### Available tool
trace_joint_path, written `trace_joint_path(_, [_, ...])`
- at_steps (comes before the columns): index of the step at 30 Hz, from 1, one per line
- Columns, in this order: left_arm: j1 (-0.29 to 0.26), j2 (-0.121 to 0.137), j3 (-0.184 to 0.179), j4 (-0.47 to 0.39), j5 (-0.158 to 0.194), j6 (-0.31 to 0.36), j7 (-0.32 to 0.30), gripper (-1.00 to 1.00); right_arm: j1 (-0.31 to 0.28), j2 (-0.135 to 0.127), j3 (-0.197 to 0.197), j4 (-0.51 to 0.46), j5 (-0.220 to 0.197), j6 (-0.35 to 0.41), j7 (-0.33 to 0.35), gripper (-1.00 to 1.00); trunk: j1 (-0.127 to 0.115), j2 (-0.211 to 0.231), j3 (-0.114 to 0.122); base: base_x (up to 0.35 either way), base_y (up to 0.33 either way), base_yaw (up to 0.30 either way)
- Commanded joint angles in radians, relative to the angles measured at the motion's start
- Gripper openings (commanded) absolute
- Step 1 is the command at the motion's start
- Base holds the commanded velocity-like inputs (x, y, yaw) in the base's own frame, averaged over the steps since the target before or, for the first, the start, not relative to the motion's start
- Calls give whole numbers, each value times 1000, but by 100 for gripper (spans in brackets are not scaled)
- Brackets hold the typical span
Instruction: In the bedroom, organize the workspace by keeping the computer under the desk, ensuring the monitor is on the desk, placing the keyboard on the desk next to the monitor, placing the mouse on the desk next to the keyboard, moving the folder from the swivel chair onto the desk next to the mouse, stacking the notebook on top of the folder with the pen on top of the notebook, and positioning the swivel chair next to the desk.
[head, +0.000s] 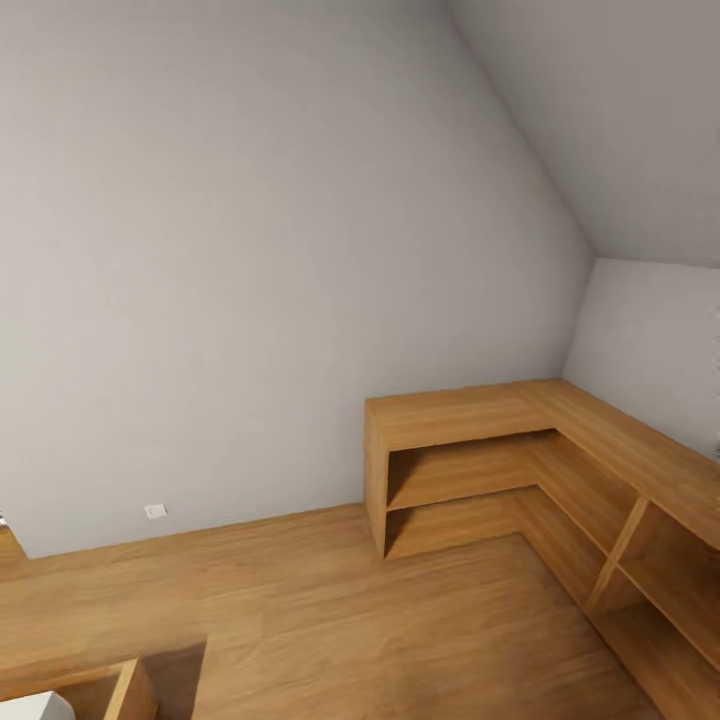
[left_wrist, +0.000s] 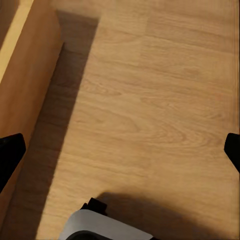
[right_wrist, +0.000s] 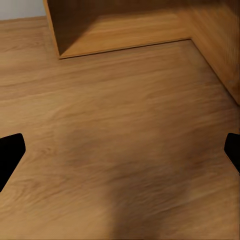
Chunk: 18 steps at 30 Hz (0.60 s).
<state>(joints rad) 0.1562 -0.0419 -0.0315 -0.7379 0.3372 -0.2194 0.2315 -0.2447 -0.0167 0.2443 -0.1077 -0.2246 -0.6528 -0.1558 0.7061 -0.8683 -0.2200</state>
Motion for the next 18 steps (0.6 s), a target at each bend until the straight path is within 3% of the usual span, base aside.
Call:
trace_joint_path(1, [0,0,-3,-1,8,-3,4,100,-1,0,9,0,-7,-2,-4,100,1,-1,-1,329,-7,-246])
trace_joint_path(8, [0,0,-3,-1,8,-3,4,100,-1,0,9,1,-7,-2,-4,100,1,-1,3,275,-3,-247])
trace_joint_path(18, [0,4,-1,97,8,-5,3,100,1,2,9,92,-7,-6,-3,100,1,-1,9,33,0,-246])
